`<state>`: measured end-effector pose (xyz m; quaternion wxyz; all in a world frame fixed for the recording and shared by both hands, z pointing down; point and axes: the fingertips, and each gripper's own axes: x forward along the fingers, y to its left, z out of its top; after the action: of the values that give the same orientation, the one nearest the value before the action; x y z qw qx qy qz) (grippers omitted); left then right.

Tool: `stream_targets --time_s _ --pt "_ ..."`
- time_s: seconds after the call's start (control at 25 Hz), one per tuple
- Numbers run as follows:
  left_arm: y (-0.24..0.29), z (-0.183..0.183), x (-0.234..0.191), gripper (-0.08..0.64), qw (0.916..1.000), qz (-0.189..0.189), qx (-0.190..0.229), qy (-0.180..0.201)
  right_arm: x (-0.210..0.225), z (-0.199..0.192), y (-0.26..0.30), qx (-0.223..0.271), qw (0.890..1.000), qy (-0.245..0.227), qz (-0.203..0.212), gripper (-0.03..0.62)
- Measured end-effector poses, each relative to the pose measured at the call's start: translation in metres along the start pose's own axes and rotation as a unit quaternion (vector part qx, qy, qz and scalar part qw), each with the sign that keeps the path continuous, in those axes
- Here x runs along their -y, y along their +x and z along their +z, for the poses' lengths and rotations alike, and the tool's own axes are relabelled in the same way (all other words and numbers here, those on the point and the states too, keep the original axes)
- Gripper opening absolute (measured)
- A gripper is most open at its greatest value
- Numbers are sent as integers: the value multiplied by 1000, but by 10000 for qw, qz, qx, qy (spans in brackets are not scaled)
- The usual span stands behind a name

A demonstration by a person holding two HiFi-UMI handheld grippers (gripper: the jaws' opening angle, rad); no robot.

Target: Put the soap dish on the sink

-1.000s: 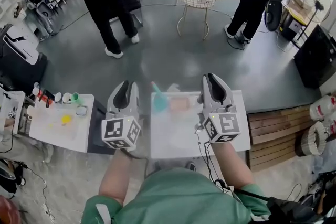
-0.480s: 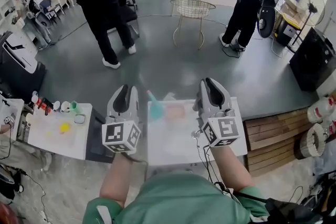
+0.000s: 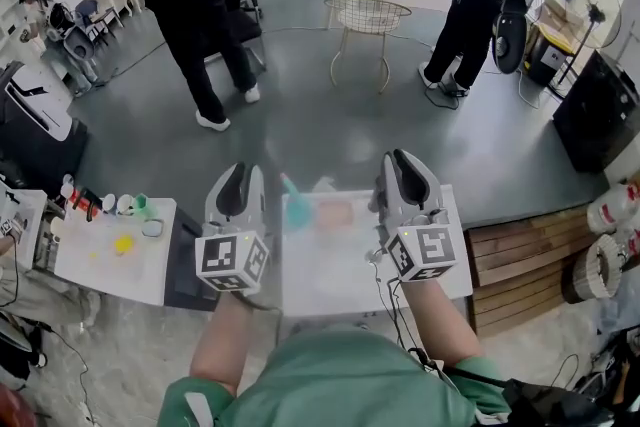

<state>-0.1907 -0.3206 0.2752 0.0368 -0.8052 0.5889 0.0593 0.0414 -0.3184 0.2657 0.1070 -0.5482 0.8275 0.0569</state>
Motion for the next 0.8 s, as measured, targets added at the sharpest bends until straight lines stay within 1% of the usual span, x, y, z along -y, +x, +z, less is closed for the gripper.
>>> stream_targets --time_s 0.8 --pt "-9 -3 -10 83 10000 53 -18 -60 -12 4 -1 46 10000 30 77 54"
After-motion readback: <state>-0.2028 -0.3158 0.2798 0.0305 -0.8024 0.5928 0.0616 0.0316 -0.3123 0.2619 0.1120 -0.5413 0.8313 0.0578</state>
